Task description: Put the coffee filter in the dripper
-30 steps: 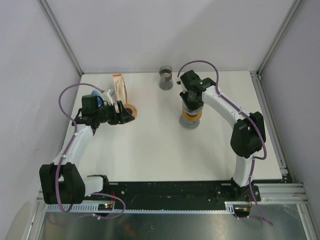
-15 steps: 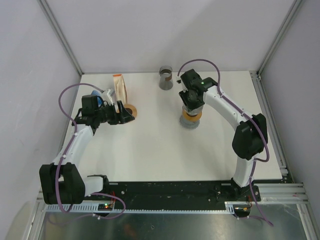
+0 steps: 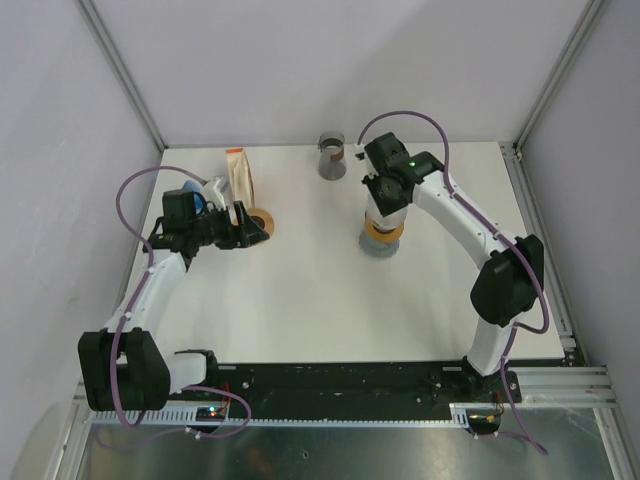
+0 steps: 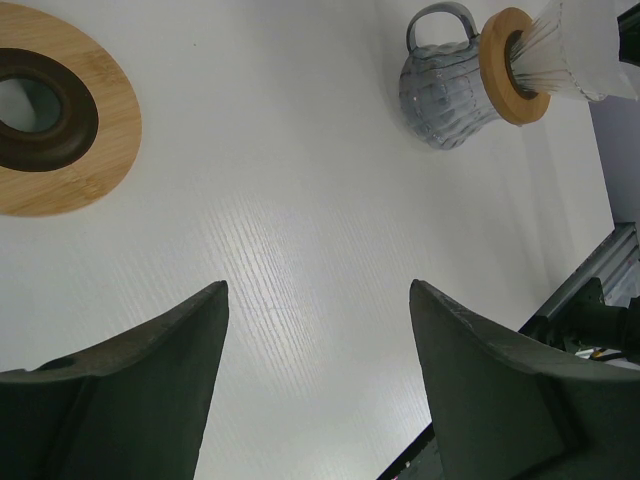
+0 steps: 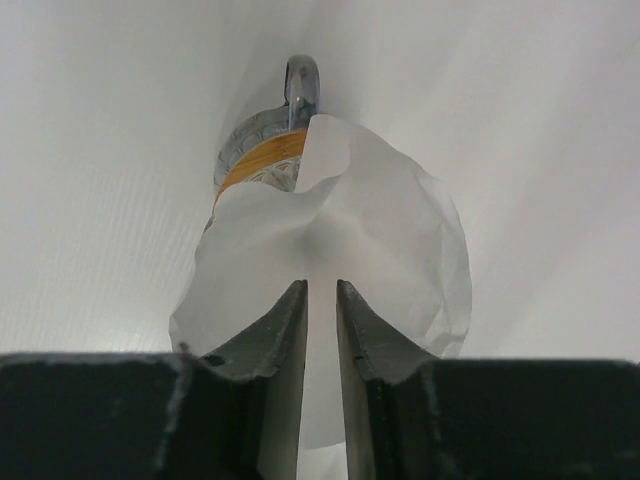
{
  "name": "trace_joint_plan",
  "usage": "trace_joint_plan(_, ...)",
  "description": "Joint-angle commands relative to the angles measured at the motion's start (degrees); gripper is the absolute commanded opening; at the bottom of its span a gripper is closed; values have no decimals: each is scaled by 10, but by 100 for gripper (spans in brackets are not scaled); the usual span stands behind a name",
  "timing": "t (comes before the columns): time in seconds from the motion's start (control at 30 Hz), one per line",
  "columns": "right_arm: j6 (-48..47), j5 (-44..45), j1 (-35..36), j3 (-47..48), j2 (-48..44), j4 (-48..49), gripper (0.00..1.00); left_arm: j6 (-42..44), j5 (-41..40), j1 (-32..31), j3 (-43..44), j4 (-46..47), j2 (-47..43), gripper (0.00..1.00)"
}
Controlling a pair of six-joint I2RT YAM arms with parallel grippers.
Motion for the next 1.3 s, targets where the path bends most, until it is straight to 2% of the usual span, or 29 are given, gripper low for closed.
trace_joint_plan(0.0,3,-12,-1,-5,-24,10,18,15,6,-1,23,6,-16,78)
trace_joint_plan(0.1,6,-29,-8,-30,-16,21,4,15,7,-1,23,5,-19,78)
trace_joint_plan(0.2,8,-44,-15,-52,-8,32,1,15,7,-1,23,6,-22,78)
trace_joint_plan(0.83,6,-80,-26,-66,34,45,0,17,5,-1,26,6,-22,78)
trace_joint_plan(1.27,4,-36,-22,-25,3,27,0,16,4,-1,27,6,-22,78)
